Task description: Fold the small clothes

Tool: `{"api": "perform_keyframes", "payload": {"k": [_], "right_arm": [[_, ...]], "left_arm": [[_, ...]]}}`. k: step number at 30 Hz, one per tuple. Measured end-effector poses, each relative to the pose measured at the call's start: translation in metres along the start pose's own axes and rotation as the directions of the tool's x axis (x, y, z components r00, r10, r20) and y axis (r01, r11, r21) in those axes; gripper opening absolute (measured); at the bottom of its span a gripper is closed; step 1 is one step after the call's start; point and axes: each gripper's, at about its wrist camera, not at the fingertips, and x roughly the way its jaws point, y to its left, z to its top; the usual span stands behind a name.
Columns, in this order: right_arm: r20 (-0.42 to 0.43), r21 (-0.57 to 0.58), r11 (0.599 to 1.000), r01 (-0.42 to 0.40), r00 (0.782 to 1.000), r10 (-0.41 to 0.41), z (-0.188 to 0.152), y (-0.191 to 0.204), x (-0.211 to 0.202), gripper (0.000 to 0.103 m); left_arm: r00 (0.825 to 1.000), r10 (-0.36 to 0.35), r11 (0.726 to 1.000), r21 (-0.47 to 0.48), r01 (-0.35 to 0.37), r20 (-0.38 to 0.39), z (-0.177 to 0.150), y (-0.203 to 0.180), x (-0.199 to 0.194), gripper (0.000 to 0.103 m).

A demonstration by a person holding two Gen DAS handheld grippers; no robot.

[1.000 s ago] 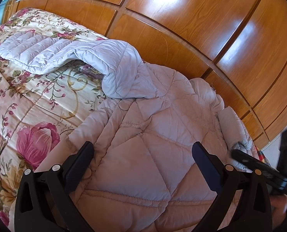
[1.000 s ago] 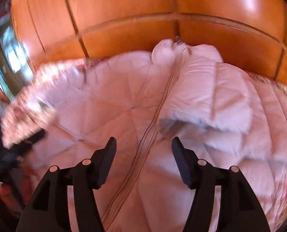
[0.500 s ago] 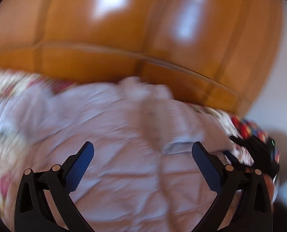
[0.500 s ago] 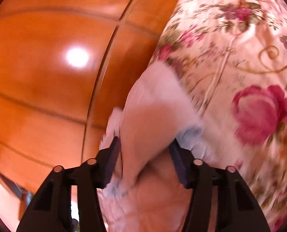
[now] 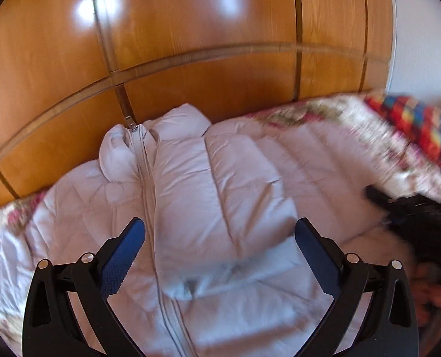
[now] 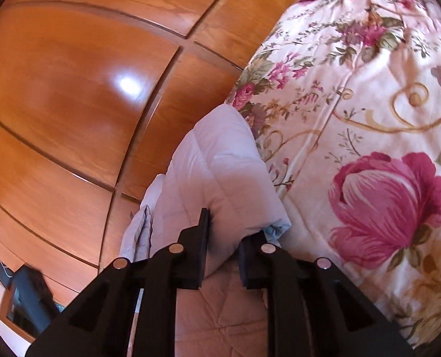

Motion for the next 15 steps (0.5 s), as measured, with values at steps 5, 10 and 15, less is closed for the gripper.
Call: {"api": "perform_keyframes", "payload": {"k": [5,10,15], "right_arm": [[-0.001,-0.008,1.0,-0.006,1.0,0.006,0.001,-0.001,0.007,0.015],[0.002,-0.004,1.0,-0.015,1.0,0.015,-0.001,-0.001,0.002,0.015],[0.004,0.006,1.0,-0.024,1.0,0.024,-0.002,-0.001,-0.001,0.017]], "left_arm": [[0.999,-0.045,0.993,-0.104,0.048,0.023,-0.001,0.035,0.003,0.029],[0.988,-0.116,0.904,-0.402,0.148,0.103,-0.03,0.109,-0.02,0.023],[0.983,-0.162,0.787,-0.59,0.183,0.089,-0.087,0.156,-0.019,0.056]]}}
